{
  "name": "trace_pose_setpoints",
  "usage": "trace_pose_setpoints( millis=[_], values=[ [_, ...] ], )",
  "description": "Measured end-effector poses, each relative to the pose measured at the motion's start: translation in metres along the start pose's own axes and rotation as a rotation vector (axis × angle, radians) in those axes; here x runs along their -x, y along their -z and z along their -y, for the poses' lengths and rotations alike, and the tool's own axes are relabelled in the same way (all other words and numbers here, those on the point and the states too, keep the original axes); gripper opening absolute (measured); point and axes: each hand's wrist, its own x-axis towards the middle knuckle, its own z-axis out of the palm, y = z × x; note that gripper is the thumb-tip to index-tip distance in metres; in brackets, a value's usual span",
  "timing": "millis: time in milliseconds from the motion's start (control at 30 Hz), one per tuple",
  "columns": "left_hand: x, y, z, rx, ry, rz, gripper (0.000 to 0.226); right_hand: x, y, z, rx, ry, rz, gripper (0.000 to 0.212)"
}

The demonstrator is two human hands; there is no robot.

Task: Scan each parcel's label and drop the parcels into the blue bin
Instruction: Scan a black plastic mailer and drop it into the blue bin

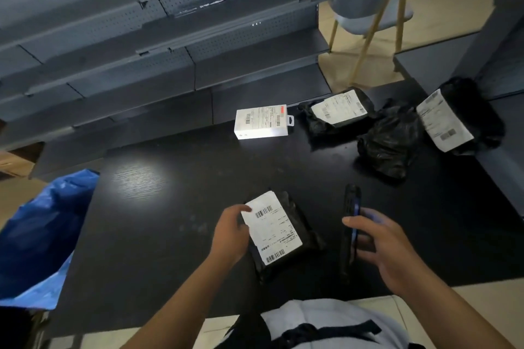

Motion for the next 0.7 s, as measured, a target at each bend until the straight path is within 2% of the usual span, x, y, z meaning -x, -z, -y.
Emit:
trace_pose_setpoints(
  millis=[33, 133, 167, 233, 333, 367, 433, 500, 600, 700],
  values=[
    [-0.002, -0.005, 0.002, -0.141, -0.125, 0.126, 0.057, 0.001, 0.000, -0.003, -0.010, 0.001, -0.012, 0.054],
    [-0.014, -0.017, 0.004, -0.766, -0.507, 0.481, 0.094, 0.011, -0.004, -0.008, -0.034, 0.015, -0.044, 0.053],
    [-0.020, -0.021, 0.002, -0.928, -0.620, 0.536, 0.104, 0.015, -0.006, -0.011, -0.036, 0.015, -0.058, 0.056],
    [-0.032, -0.027, -0.005, -1.132, -0.819, 0.604, 0.109, 0.023, -0.007, -0.016, -0.052, 0.012, -0.091, 0.064],
    [-0.052, -0.030, -0.023, -1.295, -1.000, 0.660, 0.107, 0.033, -0.007, -0.027, -0.113, 0.008, -0.144, 0.085],
    [-0.059, -0.030, -0.029, -1.320, -1.025, 0.652, 0.104, 0.035, -0.008, -0.029, -0.130, 0.013, -0.156, 0.084],
    [-0.068, -0.025, -0.038, -1.306, -1.012, 0.613, 0.098, 0.038, -0.011, -0.032, -0.158, 0.038, -0.150, 0.072],
    [-0.074, -0.020, -0.036, -1.227, -0.927, 0.588, 0.097, 0.039, -0.016, -0.032, -0.157, 0.037, -0.142, 0.071],
    [-0.078, -0.010, -0.019, -1.020, -0.682, 0.580, 0.094, 0.037, -0.024, -0.034, -0.150, 0.022, -0.122, 0.079],
    [-0.074, 0.001, 0.002, -0.895, -0.464, 0.514, 0.090, 0.034, -0.031, -0.032, -0.125, 0.004, -0.060, 0.065]
  ],
)
